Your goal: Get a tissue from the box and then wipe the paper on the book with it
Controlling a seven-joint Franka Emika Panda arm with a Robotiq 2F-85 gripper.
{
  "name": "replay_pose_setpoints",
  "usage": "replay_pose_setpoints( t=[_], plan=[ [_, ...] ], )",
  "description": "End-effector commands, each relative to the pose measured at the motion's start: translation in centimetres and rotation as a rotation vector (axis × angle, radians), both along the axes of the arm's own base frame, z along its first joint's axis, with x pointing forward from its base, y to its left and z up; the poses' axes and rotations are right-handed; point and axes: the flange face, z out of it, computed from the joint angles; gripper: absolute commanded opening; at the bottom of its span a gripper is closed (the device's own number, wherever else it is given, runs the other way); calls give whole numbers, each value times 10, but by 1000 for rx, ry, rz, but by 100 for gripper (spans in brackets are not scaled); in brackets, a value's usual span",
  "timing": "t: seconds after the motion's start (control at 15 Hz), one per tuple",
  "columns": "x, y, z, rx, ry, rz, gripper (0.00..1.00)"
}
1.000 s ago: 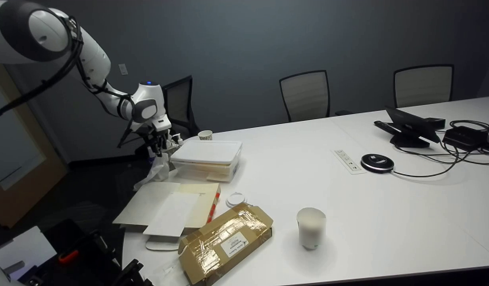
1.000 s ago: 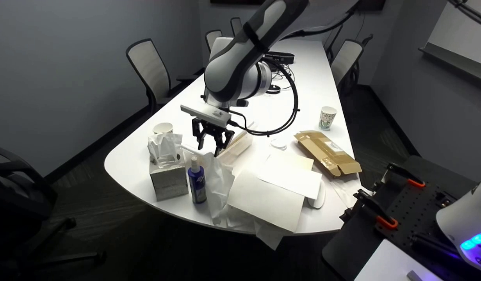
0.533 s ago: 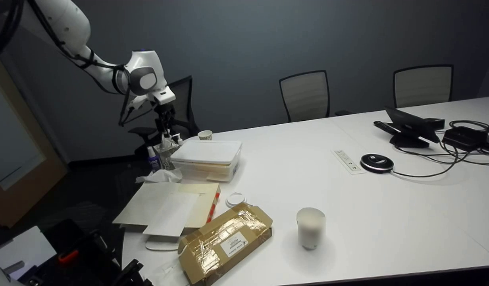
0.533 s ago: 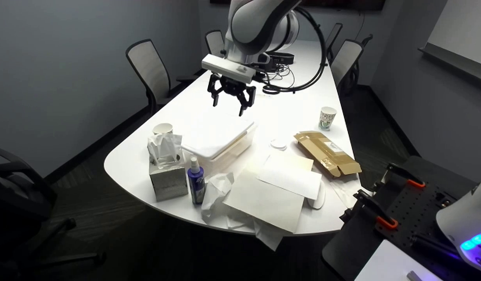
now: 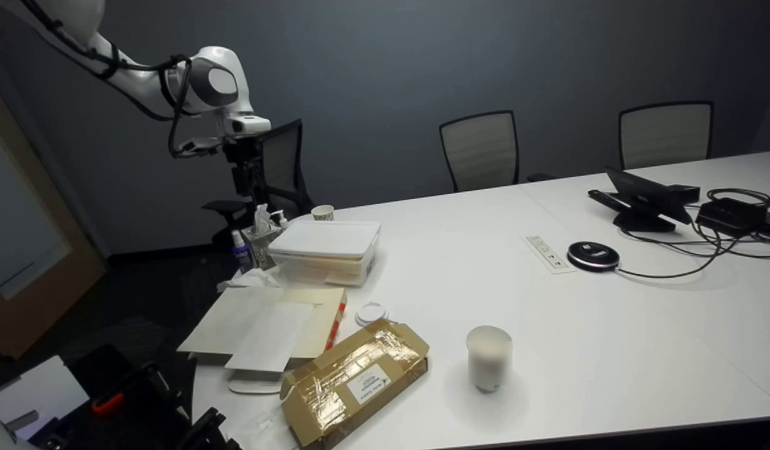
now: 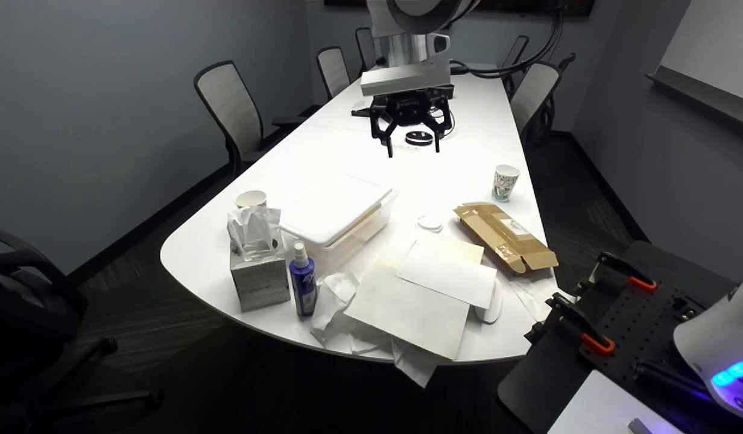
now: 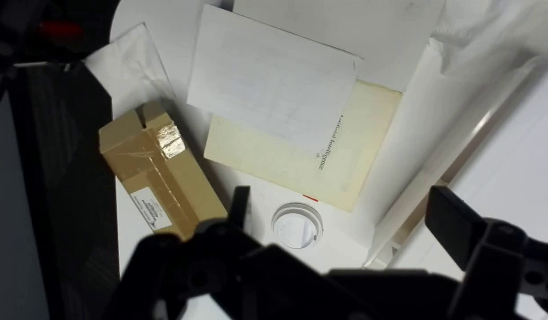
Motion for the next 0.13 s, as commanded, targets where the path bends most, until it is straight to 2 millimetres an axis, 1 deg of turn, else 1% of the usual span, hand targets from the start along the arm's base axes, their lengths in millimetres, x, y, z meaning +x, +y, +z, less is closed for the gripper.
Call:
replay_pose_setpoints(
  t=[0.0, 0.07],
  plan=[
    [-14, 0, 4, -35, 51, 109, 100],
    [-15, 1, 4, -38, 57, 128, 100]
  ],
)
